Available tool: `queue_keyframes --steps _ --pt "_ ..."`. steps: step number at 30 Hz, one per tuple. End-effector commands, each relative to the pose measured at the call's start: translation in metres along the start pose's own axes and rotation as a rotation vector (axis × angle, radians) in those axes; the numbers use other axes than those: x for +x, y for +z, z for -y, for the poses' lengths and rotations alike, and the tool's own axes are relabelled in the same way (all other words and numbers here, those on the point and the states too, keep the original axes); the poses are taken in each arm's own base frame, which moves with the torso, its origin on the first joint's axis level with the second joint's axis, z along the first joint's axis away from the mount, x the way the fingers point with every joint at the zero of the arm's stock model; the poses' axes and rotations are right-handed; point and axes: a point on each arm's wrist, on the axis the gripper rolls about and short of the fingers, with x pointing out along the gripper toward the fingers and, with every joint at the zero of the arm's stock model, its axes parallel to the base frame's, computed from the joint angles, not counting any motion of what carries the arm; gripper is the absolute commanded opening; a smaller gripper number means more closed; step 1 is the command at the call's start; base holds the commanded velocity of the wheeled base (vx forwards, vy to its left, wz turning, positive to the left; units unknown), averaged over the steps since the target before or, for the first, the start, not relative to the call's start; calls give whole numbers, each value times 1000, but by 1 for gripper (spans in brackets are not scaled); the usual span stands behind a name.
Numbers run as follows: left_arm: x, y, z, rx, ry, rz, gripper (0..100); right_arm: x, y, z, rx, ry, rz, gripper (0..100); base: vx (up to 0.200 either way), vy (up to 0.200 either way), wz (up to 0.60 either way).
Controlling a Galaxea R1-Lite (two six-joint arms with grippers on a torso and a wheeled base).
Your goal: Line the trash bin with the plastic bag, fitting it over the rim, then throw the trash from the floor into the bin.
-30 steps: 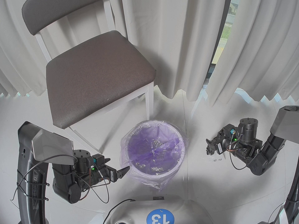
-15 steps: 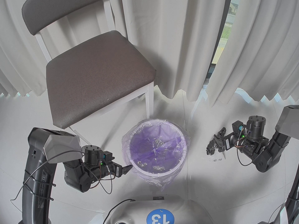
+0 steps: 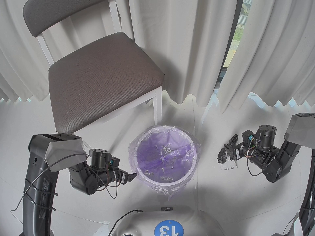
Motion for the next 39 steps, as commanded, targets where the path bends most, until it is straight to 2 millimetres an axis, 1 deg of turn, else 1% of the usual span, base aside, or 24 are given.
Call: queue_keyframes --steps 1,2,3,4,7,10,12,14,16,18,19,20,21,22,23,27,28,29,30,32,34,35,38,39 --pt "-59 0 3 13 22 73 100 -3 -8 -1 39 9 63 100 0 0 0" --pt "-65 -2 4 12 20 80 100 -4 -8 -1 48 4 77 100 0 0 0" --pt "-77 -4 9 9 3 95 100 -9 -9 0 62 -2 101 100 0 0 0" --pt "-85 -5 12 9 -5 107 100 -10 -11 -1 68 -1 109 100 0 0 0" --pt "-96 -4 14 -3 1 147 100 -11 -17 0 72 2 106 100 0 0 0" --pt "-99 -2 13 -24 13 177 100 -11 -15 2 75 -3 115 100 0 0 0" --pt "-100 -2 14 -45 12 184 100 -16 -9 6 77 -12 130 100 0 0 0" --pt "-98 -1 14 -46 28 185 100 -20 -7 7 76 -14 127 100 0 0 0" --pt "-90 3 12 -46 87 200 100 -21 -10 7 75 -8 99 100 0 0 0" --pt "-74 8 9 -52 139 218 100 -20 -11 6 74 -3 83 100 0 0 0" --pt "-69 9 8 -54 155 224 100 -19 -12 6 74 -2 80 100 0 0 0" --pt "-67 10 8 -53 160 229 100 -19 -12 6 74 -1 79 100 0 0 0" --pt "-57 13 6 -54 171 229 100 -18 -12 5 74 0 80 100 0 0 0" --pt "-56 13 6 -54 173 229 100 -18 -12 5 74 0 80 100 0 0 0" --pt "-45 14 9 -55 175 205 100 -18 -13 6 74 -1 79 100 0 0 0" --pt "-19 22 9 -72 214 188 100 -18 -16 7 75 7 68 100 0 0 0" --pt "-19 22 9 -72 214 188 100 -18 -16 7 75 7 68 100 0 0 0" --pt "-8 28 10 -68 211 196 100 -17 -18 6 74 12 65 100 0 0 0" --pt "-2 31 11 -65 206 194 100 -15 -20 5 74 17 60 100 0 0 0" --pt "3 33 15 -59 197 190 100 -14 -22 3 73 22 58 100 0 0 0" --pt "16 37 22 -51 186 168 100 -11 -26 1 72 27 48 100 0 0 0" --pt "16 37 22 -51 186 168 100 -11 -26 1 72 27 48 100 0 0 0" --pt "31 36 23 -50 213 147 100 -9 -31 -2 71 44 38 100 0 0 0" --pt "31 36 23 -50 213 147 100 -9 -31 -2 71 44 38 100 0 0 0"
